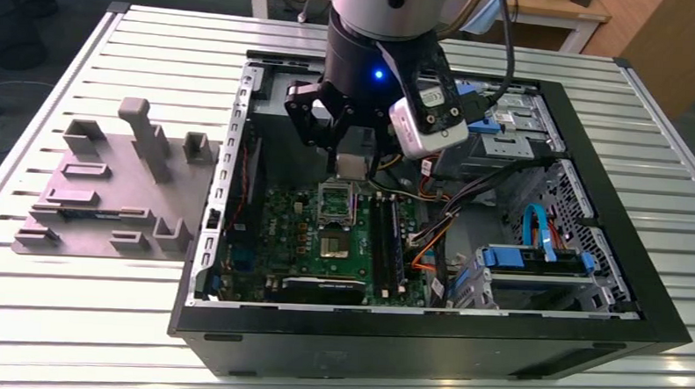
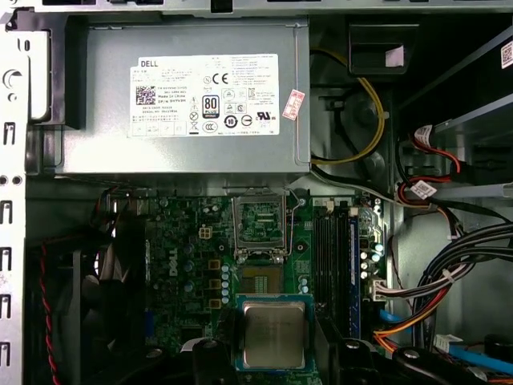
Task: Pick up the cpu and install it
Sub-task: 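Place the cpu into insertion slot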
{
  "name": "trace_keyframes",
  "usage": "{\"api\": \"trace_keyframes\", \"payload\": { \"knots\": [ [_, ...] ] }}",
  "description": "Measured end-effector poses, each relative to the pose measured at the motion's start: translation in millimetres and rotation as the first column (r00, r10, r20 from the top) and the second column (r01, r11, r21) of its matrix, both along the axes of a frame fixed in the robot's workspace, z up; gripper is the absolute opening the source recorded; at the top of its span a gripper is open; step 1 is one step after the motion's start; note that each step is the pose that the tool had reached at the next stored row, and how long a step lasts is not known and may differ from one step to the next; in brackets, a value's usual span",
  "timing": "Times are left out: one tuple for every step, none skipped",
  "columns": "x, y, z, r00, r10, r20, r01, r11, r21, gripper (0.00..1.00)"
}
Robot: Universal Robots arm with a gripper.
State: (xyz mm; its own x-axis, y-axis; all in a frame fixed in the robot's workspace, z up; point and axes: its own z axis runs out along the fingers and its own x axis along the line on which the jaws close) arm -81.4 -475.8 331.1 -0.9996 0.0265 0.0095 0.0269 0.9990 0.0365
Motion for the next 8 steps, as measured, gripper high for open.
{"api": "trace_keyframes", "payload": {
  "knots": [
    [0.0,0.0,-0.3,1.0,0.0,0.0001,0.0,1.0,-0.0014,0.47],
    [0.0,0.0,-0.2,1.0,0.0,0.0,0.0,1.0,-0.0015,0.47],
    [0.0,0.0,-0.2,1.0,0.0,0.0,0.0,1.0,-0.0018,0.47],
    [-0.1,0.0,-0.4,1.0,0.0,0.0,0.0,1.0,-0.0021,0.47],
    [-0.2,0.0,-0.9,1.0,0.0,0.0001,0.0,1.0,-0.0021,0.47],
    [-0.2,0.0,-1.0,1.0,0.0,-0.0001,0.0,1.0,-0.0024,0.47],
    [-0.2,0.0,-1.0,1.0,0.0,-0.0001,0.0,1.0,-0.0023,0.47],
    [-0.2,0.0,-1.0,1.0,0.0,-0.0002,0.0,1.0,-0.0024,0.47]
  ]
}}
